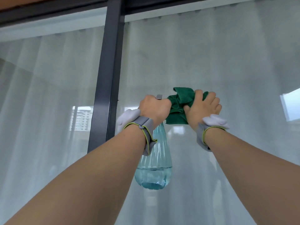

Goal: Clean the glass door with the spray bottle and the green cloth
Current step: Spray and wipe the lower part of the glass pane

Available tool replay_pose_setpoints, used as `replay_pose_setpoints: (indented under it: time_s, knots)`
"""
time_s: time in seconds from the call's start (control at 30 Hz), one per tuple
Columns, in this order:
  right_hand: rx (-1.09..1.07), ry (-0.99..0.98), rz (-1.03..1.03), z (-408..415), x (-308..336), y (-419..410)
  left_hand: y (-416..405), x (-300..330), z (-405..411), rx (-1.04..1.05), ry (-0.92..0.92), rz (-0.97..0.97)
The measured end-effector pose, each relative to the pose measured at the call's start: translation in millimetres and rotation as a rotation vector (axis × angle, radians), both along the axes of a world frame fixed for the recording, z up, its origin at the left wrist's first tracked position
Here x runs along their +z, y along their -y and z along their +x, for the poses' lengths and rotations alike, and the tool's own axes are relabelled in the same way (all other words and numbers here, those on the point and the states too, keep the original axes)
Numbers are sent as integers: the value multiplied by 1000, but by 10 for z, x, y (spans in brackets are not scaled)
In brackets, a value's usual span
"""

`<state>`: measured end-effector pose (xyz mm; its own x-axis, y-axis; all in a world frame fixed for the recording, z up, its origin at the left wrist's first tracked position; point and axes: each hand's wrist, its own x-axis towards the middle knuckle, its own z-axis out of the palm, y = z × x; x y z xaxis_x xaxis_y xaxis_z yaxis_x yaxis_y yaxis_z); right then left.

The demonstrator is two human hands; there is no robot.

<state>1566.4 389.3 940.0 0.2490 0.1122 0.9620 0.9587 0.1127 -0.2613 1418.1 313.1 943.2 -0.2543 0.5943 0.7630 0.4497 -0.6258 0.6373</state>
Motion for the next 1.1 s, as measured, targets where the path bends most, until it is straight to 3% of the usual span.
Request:
replay_pose_setpoints:
  time_s: [0.2, 0.37, 0.6, 1.1]
  knots:
    - [-39, -4, 2, 396, -233, 48, -40, -164, 311, -165, -63, -61]
    - [-81, 155, -110, 615, -342, 202, 63, -91, 480, -187, -30, -49]
    - [10, 114, -60, 1004, -584, 344, 278, 20, 980, -234, -15, -54]
    - [-40, 175, -44, 2521, -836, 620, 466, -107, 2426, -218, -87, -97]
